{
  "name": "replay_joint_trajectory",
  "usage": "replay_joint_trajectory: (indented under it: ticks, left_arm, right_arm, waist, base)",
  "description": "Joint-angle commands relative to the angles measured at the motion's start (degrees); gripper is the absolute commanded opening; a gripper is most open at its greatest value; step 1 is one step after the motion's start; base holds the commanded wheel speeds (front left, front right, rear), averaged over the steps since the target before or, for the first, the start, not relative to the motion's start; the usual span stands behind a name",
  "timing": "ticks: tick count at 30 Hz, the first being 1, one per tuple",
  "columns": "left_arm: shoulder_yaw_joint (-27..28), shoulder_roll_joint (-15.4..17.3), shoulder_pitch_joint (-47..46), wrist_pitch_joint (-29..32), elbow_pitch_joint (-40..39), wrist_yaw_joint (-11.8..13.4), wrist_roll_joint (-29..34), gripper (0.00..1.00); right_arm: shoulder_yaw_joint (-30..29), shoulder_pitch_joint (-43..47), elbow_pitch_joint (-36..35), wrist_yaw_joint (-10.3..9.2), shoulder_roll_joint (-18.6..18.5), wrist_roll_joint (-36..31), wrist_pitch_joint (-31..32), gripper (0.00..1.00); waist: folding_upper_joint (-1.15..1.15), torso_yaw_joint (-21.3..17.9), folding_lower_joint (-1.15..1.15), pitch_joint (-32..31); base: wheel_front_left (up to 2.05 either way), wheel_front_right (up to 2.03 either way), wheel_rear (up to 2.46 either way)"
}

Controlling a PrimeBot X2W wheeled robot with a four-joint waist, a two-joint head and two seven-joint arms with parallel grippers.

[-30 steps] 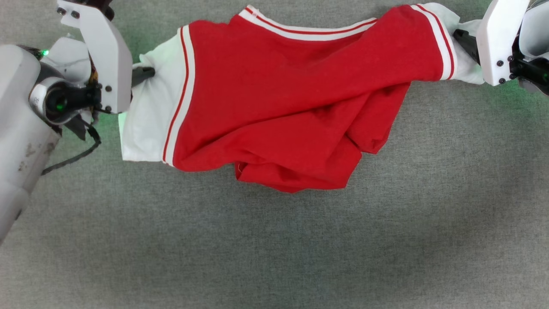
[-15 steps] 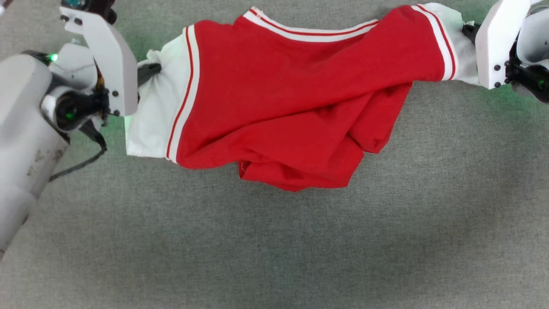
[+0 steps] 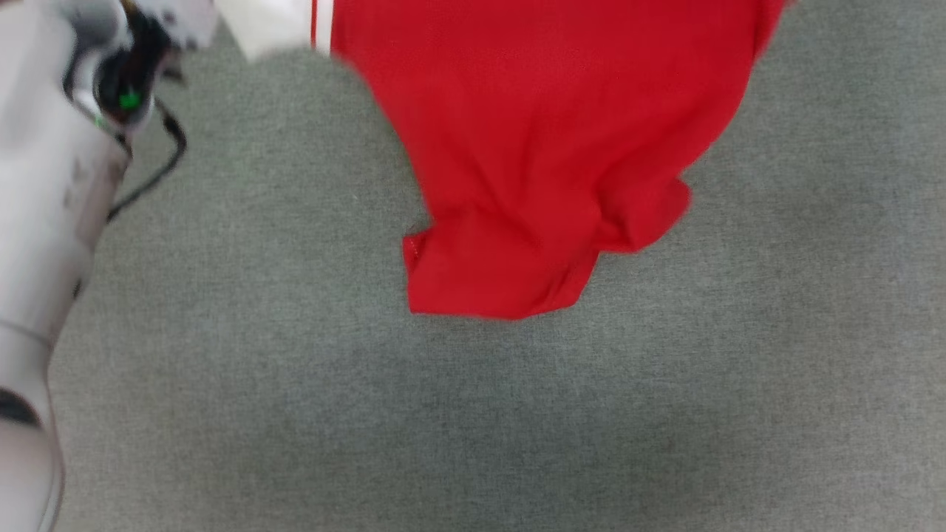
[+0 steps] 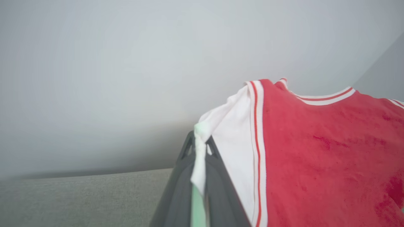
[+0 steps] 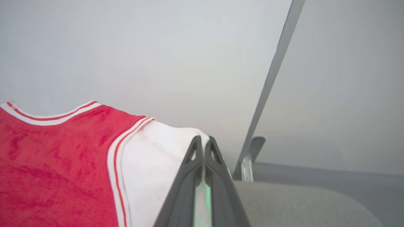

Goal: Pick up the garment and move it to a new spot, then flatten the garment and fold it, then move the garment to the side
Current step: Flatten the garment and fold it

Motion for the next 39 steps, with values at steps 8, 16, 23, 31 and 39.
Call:
replay_joint_trajectory:
  ticks: [8, 16, 23, 31, 39]
  left_arm:
    - [5.83, -3.76, -15.4, -10.29, 8.11, 3.04, 0.54, 0.0]
    - [16.09, -2.37, -25.13, -11.46, 5.91, 4.05, 5.94, 0.0]
    - [25.02, -5.05, -17.2, -11.39, 3.01, -0.07, 10.22, 0.0]
    - [24.66, -5.34, 0.41, -11.4, -4.75, -1.33, 3.1, 0.0]
    - [22.08, -0.78, 19.8, -11.33, -20.37, -1.32, -6.76, 0.0]
  right_arm:
    - [-7.53, -14.03, 3.83, -0.08, 2.19, 1.54, -8.51, 0.0]
    - [-12.08, -22.75, 4.39, -0.08, 2.62, 0.46, -12.06, 0.0]
    - [-13.48, -18.19, 1.33, -0.08, 2.17, -1.29, -12.28, 0.0]
    - [-10.56, -2.07, -6.74, -0.08, -0.74, 1.49, -11.71, 0.0]
    - [-8.24, 14.5, -17.49, -0.08, -5.85, 7.28, -10.32, 0.0]
  waist:
    - [0.0, 0.6, 0.0, 2.49]
    - [0.0, 0.47, 0.0, 3.3]
    - [0.0, 1.25, 0.0, 1.4]
    - [0.0, 0.79, 0.0, -2.86]
    - [0.0, -0.17, 0.0, -6.57]
  base:
    - [0.0, 0.0, 0.0]
    - [0.0, 0.0, 0.0]
    - [0.0, 0.0, 0.0]
    - [0.0, 0.0, 0.0]
    - [0.0, 0.0, 0.0]
